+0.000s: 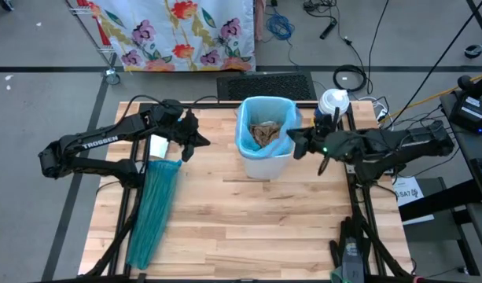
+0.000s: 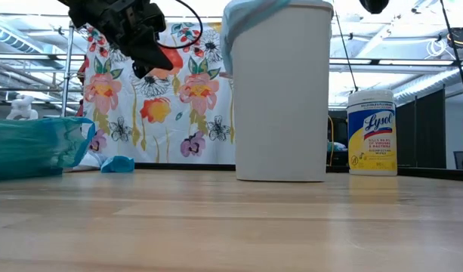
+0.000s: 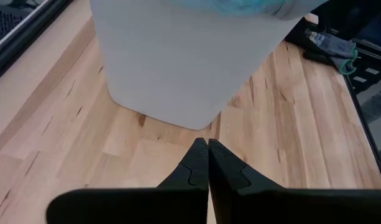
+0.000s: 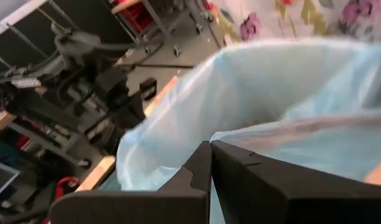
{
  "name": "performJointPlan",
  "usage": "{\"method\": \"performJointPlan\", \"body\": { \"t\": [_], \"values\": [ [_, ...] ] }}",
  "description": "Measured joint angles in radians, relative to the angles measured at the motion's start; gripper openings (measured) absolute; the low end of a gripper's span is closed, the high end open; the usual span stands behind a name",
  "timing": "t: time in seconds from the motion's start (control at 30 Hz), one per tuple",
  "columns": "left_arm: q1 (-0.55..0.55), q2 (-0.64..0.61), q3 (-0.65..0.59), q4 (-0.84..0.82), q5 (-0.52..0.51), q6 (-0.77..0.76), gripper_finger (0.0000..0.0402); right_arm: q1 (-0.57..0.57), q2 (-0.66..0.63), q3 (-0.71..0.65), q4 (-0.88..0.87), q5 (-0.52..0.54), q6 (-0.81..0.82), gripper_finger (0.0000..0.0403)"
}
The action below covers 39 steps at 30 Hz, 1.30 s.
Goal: Place trash/remove bag and relplace
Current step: Remove the light blue trash bag from the white trash bin
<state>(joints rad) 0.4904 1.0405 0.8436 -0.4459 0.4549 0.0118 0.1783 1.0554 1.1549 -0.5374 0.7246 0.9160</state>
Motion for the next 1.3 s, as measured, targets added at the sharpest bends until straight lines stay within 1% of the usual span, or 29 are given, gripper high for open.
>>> {"method": "performJointPlan", "body": {
  "t": [0.1, 0.3, 0.43, 0.57, 0.7, 0.83, 0.93, 1.03, 1.17, 1.3],
  "values": [
    [0.0, 0.0, 0.0, 0.008, 0.0, -0.004, 0.0, -0.062, 0.001, 0.0, 0.089, -0.055, -0.1, 0.0],
    [0.0, 0.0, 0.0, 0.014, 0.0, -0.005, 0.0, -0.196, 0.03, 0.0, 0.289, -0.22, -0.29, 0.0],
    [0.0, 0.0, 0.0, 0.011, 0.0, -0.006, 0.0, -0.267, 0.057, 0.0, 0.353, -0.346, -0.313, 0.0],
    [0.0, 0.0, 0.0, 0.011, 0.0, -0.006, 0.0, -0.311, 0.087, 0.0, 0.383, -0.481, -0.344, 0.0],
    [0.0, 0.0, 0.0, 0.01, 0.0, -0.006, 0.0, -0.33, 0.114, 0.0, 0.459, -0.563, -0.36, 0.0],
    [0.0, 0.0, 0.0, 0.01, 0.0, -0.006, 0.0, -0.336, 0.122, 0.0, 0.518, -0.598, -0.362, 0.0],
    [0.0, 0.0, 0.0, 0.011, 0.0, -0.006, 0.0, -0.336, 0.121, 0.0, 0.55, -0.61, -0.4, 0.0],
    [0.0, 0.0, 0.0, 0.011, 0.0, -0.006, 0.0, -0.334, 0.116, 0.0, 0.584, -0.65, -0.432, 0.0],
    [0.0, 0.0, 0.0, 0.011, 0.0, -0.005, 0.0, -0.333, 0.109, 0.0, 0.541, -0.654, -0.42, 0.0],
    [0.0, 0.0, 0.0, 0.011, 0.0, -0.005, 0.0, -0.326, 0.103, 0.0, 0.433, -0.653, -0.362, 0.0]
  ]
}}
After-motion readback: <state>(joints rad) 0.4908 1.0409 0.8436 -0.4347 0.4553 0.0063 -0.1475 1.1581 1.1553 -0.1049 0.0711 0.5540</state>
